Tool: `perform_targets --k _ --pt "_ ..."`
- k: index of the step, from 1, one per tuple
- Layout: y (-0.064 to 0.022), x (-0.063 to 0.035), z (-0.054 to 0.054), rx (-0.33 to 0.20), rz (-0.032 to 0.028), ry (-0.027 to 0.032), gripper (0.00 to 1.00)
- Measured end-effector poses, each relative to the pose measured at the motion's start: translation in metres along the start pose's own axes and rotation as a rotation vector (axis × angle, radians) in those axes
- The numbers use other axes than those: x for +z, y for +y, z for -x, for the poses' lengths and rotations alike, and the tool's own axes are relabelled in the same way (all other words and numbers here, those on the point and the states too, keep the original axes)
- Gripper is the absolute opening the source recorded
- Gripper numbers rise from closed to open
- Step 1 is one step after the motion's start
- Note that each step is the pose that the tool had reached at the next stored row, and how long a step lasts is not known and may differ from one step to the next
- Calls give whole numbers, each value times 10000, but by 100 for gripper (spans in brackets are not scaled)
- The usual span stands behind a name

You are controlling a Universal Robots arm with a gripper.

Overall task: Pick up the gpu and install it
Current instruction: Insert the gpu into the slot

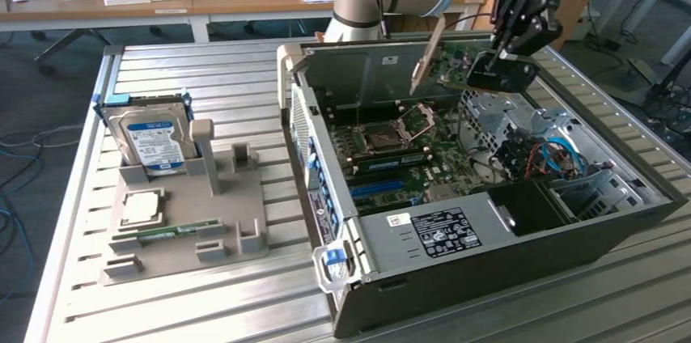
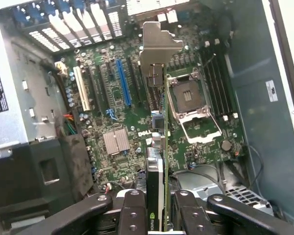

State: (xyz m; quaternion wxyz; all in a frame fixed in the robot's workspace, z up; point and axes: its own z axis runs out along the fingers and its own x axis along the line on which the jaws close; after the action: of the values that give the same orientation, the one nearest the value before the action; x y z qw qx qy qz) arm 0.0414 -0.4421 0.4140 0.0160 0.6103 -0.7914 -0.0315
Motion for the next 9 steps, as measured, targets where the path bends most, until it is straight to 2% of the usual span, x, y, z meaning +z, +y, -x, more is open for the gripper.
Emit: perform_targets --k 6,9 --pt "3 1 -1 -488 5 35 26" --pt "5 8 -1 -661 -29 36 26"
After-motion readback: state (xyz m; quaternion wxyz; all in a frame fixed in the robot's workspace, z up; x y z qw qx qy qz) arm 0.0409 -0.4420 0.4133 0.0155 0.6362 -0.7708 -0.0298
